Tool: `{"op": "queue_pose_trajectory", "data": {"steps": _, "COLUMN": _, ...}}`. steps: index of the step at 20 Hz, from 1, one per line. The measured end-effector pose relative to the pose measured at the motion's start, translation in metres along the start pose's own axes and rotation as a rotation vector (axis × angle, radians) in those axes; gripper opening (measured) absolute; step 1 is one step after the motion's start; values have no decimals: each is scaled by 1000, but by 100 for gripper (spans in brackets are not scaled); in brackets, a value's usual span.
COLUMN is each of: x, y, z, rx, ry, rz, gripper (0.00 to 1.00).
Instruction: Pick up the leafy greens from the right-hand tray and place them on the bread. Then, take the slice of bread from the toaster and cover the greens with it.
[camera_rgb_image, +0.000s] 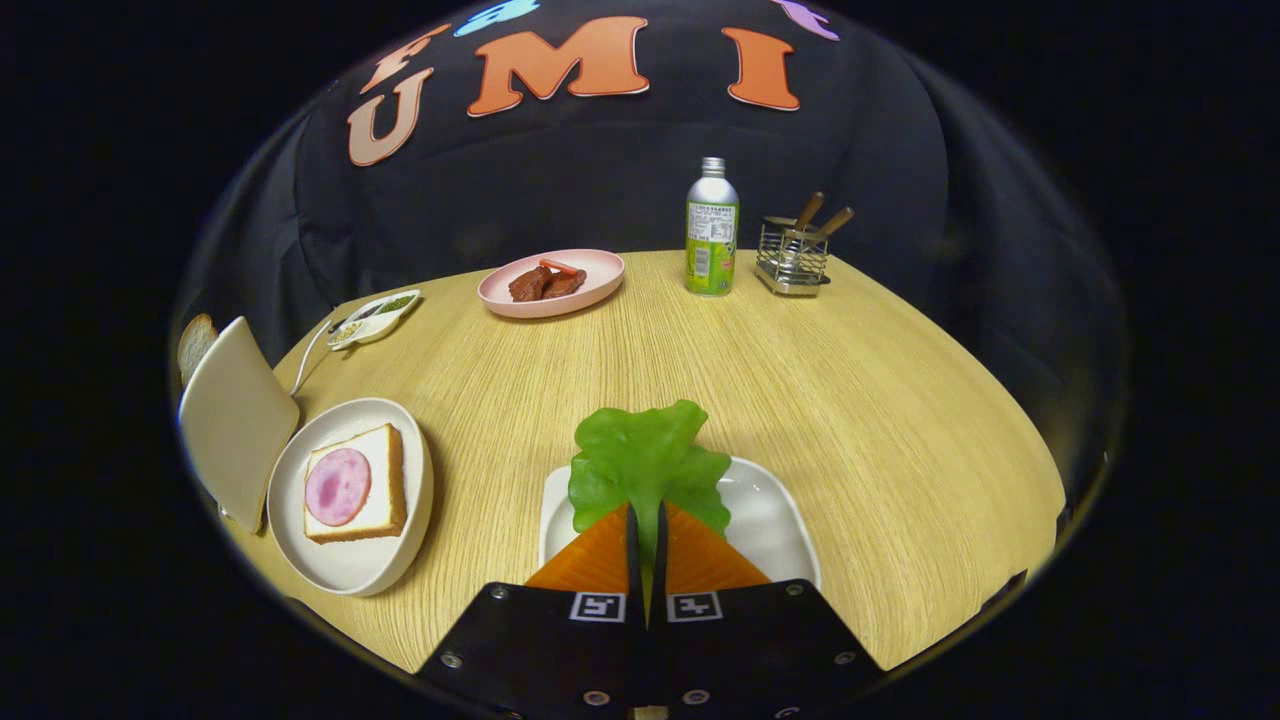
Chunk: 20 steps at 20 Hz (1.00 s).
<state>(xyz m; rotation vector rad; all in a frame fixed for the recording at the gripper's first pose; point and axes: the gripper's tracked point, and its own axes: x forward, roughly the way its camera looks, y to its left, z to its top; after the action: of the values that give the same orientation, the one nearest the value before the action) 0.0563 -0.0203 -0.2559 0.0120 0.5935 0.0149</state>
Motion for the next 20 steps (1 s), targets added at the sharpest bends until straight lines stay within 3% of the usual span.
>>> {"op": "queue_pose_trajectory", "data": {"steps": 9, "x": -27, "y": 31, "z": 41, "rx": -72, "ry": -69, "rz": 26, "gripper": 1}}
{"op": "queue_pose_trajectory", "data": {"steps": 20, "x": -56, "y": 117, "z": 74, "rx": -130, "ry": -127, "rz": 150, "gripper": 1}}
